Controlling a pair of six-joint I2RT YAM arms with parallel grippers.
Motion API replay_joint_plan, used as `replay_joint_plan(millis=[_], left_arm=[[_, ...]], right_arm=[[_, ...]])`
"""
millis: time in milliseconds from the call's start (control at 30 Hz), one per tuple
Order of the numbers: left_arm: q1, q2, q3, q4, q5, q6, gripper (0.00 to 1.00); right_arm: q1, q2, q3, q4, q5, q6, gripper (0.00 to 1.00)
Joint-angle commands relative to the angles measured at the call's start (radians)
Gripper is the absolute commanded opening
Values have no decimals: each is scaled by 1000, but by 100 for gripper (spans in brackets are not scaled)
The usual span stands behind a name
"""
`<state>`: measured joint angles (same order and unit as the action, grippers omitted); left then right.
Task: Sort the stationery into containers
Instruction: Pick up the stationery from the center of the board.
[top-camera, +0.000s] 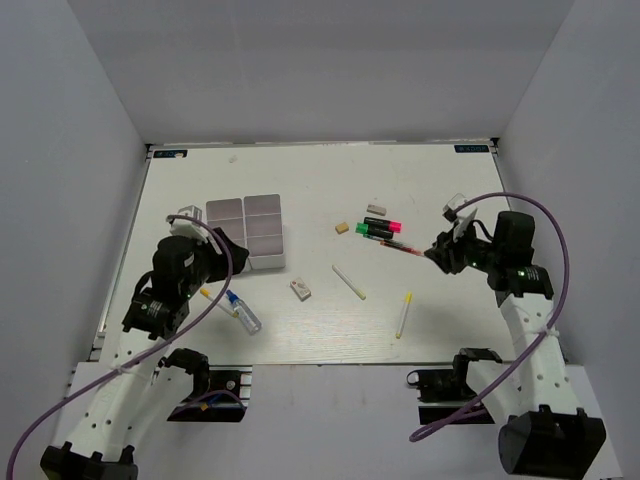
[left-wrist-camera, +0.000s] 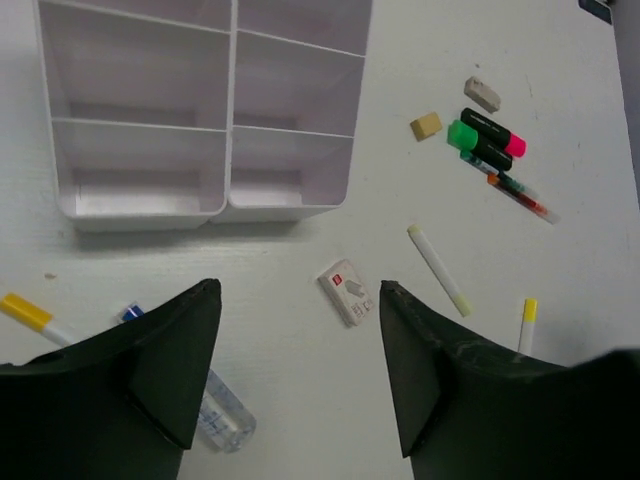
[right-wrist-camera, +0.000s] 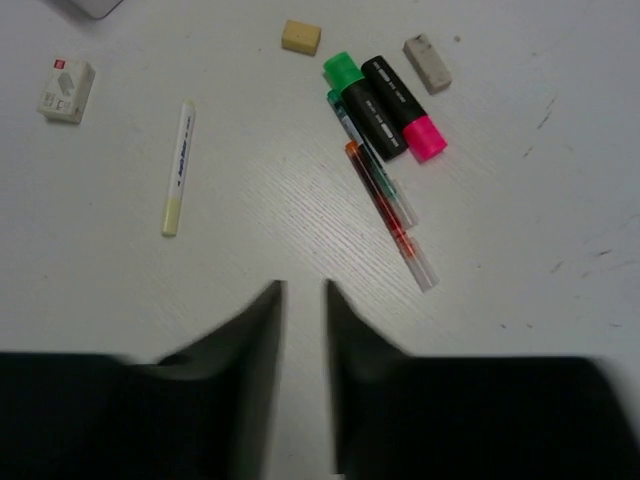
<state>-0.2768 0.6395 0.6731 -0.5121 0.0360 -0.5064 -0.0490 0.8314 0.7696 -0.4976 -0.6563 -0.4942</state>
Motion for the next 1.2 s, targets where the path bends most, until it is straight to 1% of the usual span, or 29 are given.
replay_joint_plan(millis=[0,33,67,100,133,167,233,267,367,400,467,500,600,633,833,1000,1033,1167], left_arm=[[-5,44,36,-98,-88,-148,73],[-5,86,36,-132,-99,-187,73],[-5,104,36,-147,-117,-204,68],[-5,121,36,-161,-128,-221,66],[-5,136,10,-170,-128,-250,64],[-5,166,-1,-192,-152,-267,58],[-5,186,-21,-210,-171,-293,54],[-5,195,-35,-229,-185,-320,51],[-15,235,-9,-298,-196,-345,51],[-15,245,11,-319,-209,-345,54],[-15,282,29,-374,-231,-356,59],[-15,295,29,-375,-231,-356,60],[-15,336,19,-390,-231,-366,60],[-15,348,19,-381,-231,-366,60],[-44,463,19,-324,-213,-366,59],[-75,506,19,-290,-212,-385,59],[-85,506,19,-278,-212,-385,59],[-108,552,19,-241,-212,-406,58]], right_arm=[[8,87,42,25,-52,-10,10],[9,110,69,24,-54,-4,4],[11,124,79,27,-54,2,7],[11,168,85,25,-57,6,15],[12,178,94,27,-58,9,28],[14,184,96,40,-59,22,34],[17,190,91,47,-55,28,38],[15,181,86,75,-54,37,40],[17,140,69,109,-43,60,46],[17,130,59,125,-42,71,47],[17,103,54,142,-54,80,49],[17,97,43,146,-57,85,50],[17,80,30,168,-80,88,50],[15,78,27,177,-85,91,52],[11,86,-6,215,-109,89,52],[9,89,-19,223,-131,88,52],[9,81,-21,223,-132,88,53],[9,58,-29,223,-137,86,53]])
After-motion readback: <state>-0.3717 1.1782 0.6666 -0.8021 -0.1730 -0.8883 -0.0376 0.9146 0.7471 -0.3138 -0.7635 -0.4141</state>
